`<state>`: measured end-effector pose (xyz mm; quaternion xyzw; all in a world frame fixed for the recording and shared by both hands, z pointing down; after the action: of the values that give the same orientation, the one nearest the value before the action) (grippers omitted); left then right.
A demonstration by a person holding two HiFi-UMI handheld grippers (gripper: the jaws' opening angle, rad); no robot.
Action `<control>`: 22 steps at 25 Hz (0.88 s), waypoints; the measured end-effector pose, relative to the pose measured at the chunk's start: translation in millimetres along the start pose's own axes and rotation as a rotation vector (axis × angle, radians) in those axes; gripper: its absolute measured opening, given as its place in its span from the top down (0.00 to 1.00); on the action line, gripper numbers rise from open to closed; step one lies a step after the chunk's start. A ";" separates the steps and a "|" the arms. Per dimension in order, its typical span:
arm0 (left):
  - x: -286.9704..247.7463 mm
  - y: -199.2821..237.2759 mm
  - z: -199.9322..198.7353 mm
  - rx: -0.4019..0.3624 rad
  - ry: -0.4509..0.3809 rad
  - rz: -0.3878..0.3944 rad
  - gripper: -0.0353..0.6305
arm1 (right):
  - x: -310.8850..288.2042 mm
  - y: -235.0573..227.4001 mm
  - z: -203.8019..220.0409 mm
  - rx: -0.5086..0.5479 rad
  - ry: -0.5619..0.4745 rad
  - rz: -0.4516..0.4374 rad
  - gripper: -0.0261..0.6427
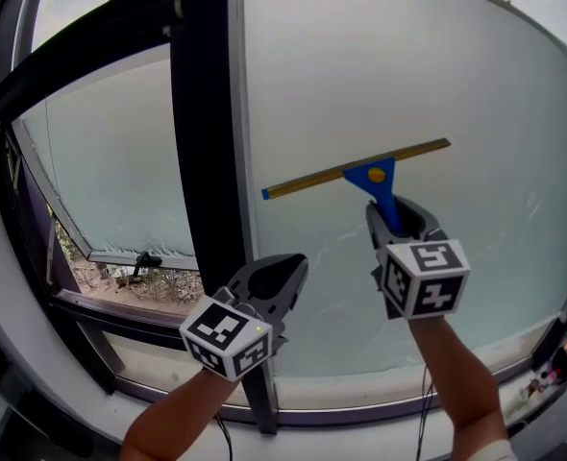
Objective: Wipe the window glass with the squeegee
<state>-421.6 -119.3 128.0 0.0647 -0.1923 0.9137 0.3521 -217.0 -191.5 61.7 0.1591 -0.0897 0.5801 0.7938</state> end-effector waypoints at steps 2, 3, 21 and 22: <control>-8.7 7.8 -12.5 -0.036 -0.004 -0.010 0.90 | -14.7 -1.2 -21.7 0.014 -0.036 0.020 0.74; -13.1 11.9 -18.8 -0.052 -0.008 -0.018 0.90 | -22.5 -2.0 -32.7 0.019 -0.053 0.032 0.74; -62.9 72.3 -102.5 -0.214 -0.005 -0.135 0.91 | -140.1 -5.8 -211.5 0.021 -0.199 0.170 0.74; -64.4 74.4 -107.0 -0.217 -0.007 -0.138 0.91 | -145.4 -6.8 -215.8 0.009 -0.173 0.184 0.74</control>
<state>-421.6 -167.2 -9.3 0.0427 -0.2864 0.8609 0.4184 -264.9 -246.1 -188.3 0.2033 -0.1697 0.6351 0.7256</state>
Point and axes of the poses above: the fingertips, and each gripper's own axes: x backward along the fingers, y to its left, z out of its underside, the point moved 9 cm from there along x, backward along the fingers, and after that the axes turned 12 degrees about z, right-handed, at the moved point
